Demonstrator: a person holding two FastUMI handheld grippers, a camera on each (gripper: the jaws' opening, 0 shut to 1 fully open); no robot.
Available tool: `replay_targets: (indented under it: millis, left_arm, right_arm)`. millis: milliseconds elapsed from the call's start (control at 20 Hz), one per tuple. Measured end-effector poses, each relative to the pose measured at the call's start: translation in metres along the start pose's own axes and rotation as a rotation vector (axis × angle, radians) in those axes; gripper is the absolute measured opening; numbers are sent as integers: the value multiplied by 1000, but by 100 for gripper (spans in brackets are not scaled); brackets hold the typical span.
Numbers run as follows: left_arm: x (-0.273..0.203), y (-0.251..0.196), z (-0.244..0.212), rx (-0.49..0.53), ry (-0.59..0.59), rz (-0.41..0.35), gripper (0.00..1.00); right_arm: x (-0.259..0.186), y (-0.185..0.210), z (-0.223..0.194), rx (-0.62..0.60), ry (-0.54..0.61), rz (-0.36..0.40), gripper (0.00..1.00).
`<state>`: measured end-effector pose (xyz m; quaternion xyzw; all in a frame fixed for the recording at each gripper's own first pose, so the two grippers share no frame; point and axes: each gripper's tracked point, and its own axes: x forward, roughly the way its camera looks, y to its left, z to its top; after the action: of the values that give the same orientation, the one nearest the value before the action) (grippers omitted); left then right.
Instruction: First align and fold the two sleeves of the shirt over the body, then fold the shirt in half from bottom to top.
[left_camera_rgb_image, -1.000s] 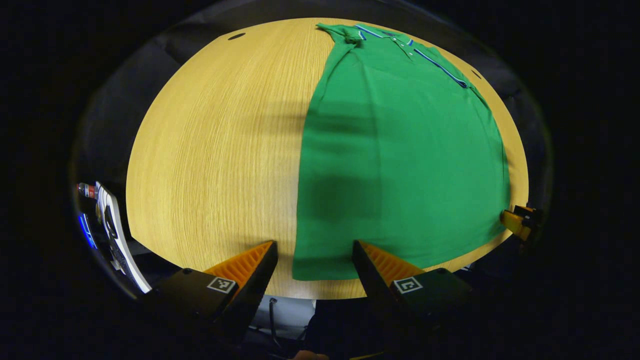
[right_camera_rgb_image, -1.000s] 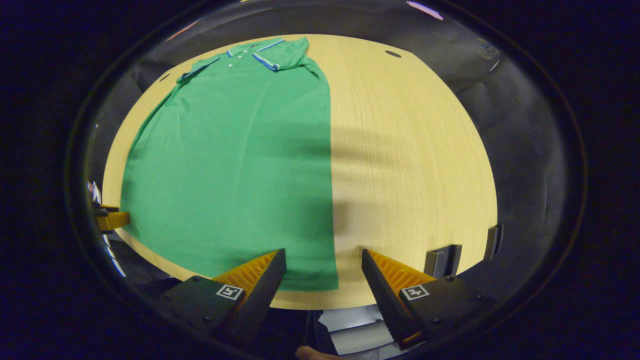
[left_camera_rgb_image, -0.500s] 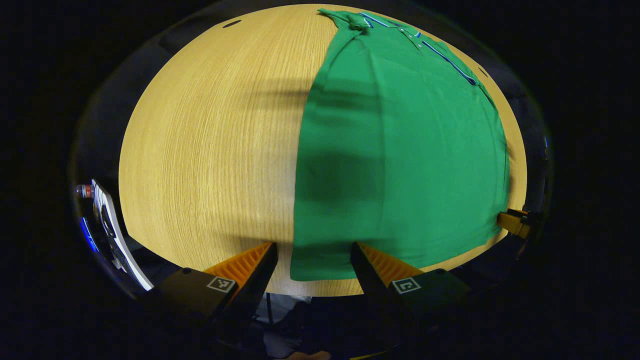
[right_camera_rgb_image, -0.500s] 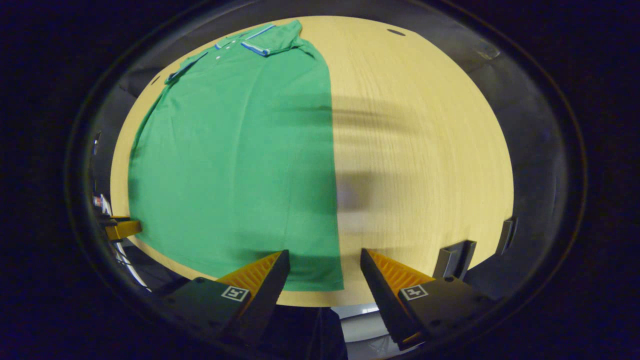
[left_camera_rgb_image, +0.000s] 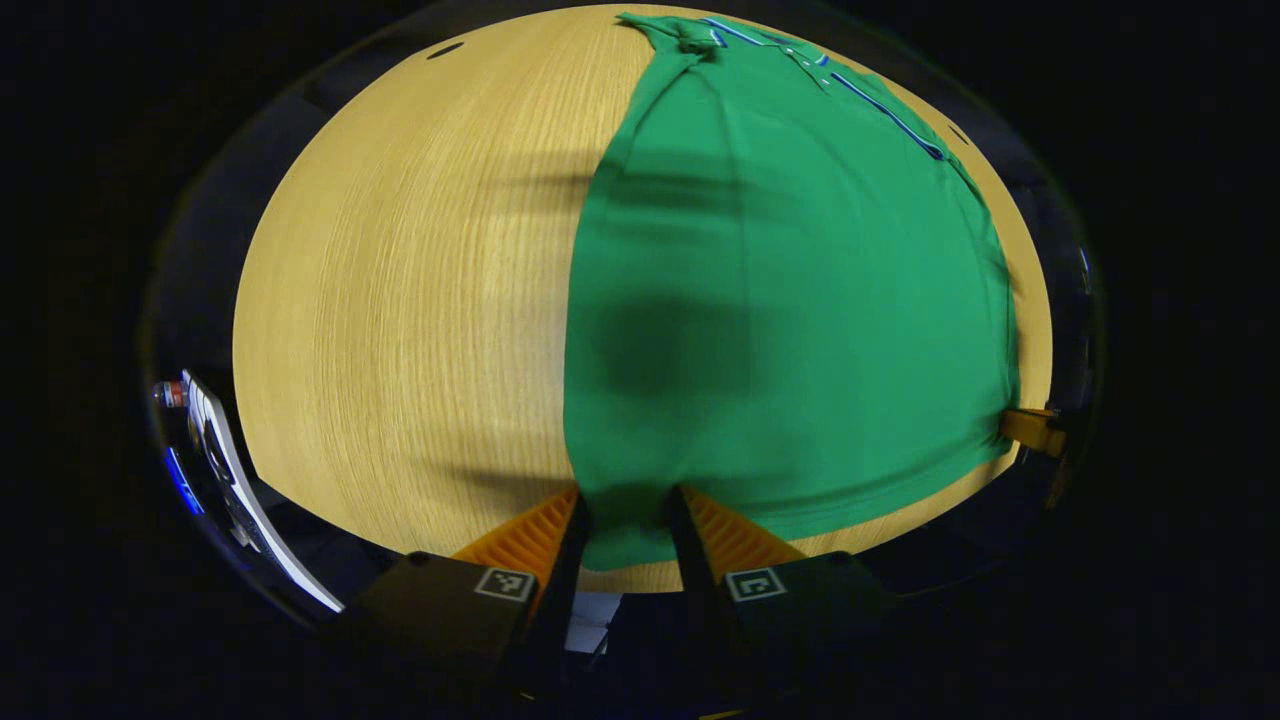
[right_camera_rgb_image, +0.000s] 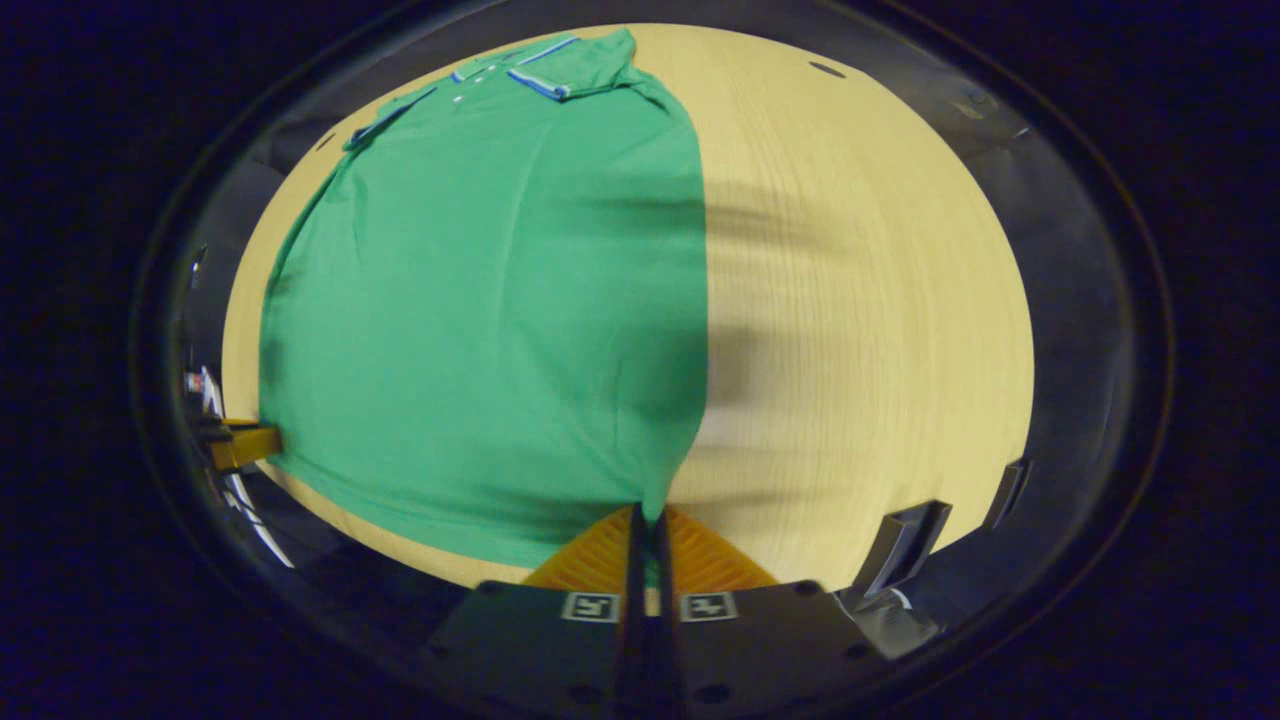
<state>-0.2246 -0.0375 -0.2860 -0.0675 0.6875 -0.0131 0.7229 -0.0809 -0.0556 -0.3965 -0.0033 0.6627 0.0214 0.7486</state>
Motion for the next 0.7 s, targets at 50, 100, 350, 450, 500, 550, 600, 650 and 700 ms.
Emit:
replay_targets:
  millis: [50,100,350,450,500,550,600,650,700]
  left_arm:
    - [-1,-2,2,3,1,-4,45]
    - [0,-4,1,12,0,-10,38]
    - [1,-10,4,10,-4,-40,4]
    - [2,-12,8,-14,-14,-48,3]
    - [2,-12,7,-21,-21,-51,4]
    - [1,-12,7,-18,-28,-50,3]
    - [1,-12,4,-9,-38,-48,3]
    - [0,-11,3,-4,-52,-48,4]
    - [1,-15,2,-3,-58,-67,4]
  right_arm:
    - [1,0,-1,-6,5,4,5]
    - [0,1,0,-18,0,5,5]
    - [0,1,0,-63,-10,-9,5]
    - [0,1,-1,-67,-17,-15,5]
    - [0,1,0,-66,-30,-15,5]
    - [-2,4,2,-72,-56,-3,5]
    - [-2,7,2,-84,-82,11,5]
    - [-2,8,1,-97,-104,24,5]
    - [-2,8,-2,-100,-108,38,5]
